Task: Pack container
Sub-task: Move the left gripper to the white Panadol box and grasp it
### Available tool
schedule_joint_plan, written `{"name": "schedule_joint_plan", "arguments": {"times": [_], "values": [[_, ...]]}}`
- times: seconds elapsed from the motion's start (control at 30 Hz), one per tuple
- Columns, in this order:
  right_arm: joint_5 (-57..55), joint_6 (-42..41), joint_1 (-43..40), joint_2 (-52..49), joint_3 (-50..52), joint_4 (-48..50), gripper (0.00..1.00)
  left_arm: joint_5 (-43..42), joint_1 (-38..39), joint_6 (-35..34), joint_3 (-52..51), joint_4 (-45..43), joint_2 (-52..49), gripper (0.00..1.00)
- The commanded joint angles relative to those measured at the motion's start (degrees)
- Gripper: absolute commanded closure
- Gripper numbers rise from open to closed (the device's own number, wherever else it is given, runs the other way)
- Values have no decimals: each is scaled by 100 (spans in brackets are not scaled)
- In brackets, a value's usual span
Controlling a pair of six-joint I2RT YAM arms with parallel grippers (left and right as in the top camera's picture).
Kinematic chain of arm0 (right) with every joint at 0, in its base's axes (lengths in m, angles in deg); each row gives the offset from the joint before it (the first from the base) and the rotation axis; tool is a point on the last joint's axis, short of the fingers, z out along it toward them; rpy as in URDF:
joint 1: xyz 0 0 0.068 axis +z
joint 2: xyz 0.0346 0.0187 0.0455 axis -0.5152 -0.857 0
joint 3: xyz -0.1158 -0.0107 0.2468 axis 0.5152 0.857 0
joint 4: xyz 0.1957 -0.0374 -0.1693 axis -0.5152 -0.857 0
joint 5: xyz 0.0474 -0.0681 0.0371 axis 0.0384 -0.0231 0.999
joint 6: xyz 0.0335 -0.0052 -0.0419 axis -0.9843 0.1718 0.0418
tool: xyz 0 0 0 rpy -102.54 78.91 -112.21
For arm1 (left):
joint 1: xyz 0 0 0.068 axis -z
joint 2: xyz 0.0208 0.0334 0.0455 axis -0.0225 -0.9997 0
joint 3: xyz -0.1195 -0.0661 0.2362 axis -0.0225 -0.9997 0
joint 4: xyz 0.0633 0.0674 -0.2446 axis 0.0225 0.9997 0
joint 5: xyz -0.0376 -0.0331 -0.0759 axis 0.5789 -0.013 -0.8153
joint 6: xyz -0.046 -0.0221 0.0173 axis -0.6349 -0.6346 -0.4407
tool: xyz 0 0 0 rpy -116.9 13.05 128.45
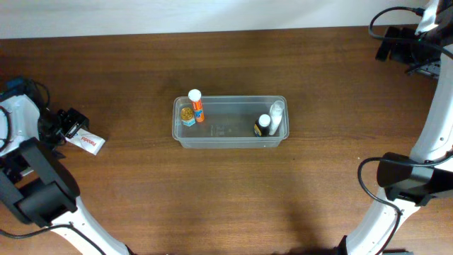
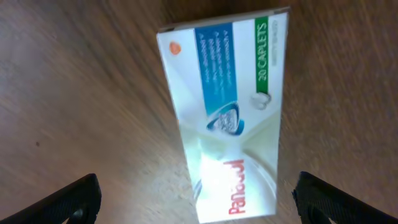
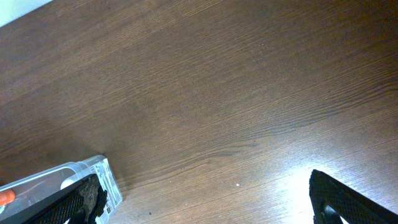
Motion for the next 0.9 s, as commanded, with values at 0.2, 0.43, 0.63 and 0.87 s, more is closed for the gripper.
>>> {"name": "schedule_joint_plan", "arguments": {"times": [0.2, 0.43, 0.63, 0.87], "values": [[9, -24, -15, 192, -90, -35, 2, -35, 2, 96, 48, -446, -201, 1], [11, -26, -15, 192, -90, -35, 2, -2, 4, 96, 48, -557, -289, 1], [9, -26, -15, 192, -90, -35, 2, 0, 94, 138, 48, -599, -485, 1], [9, -26, -15, 192, -90, -33, 2, -2, 284, 136, 48, -616, -728, 9]]}}
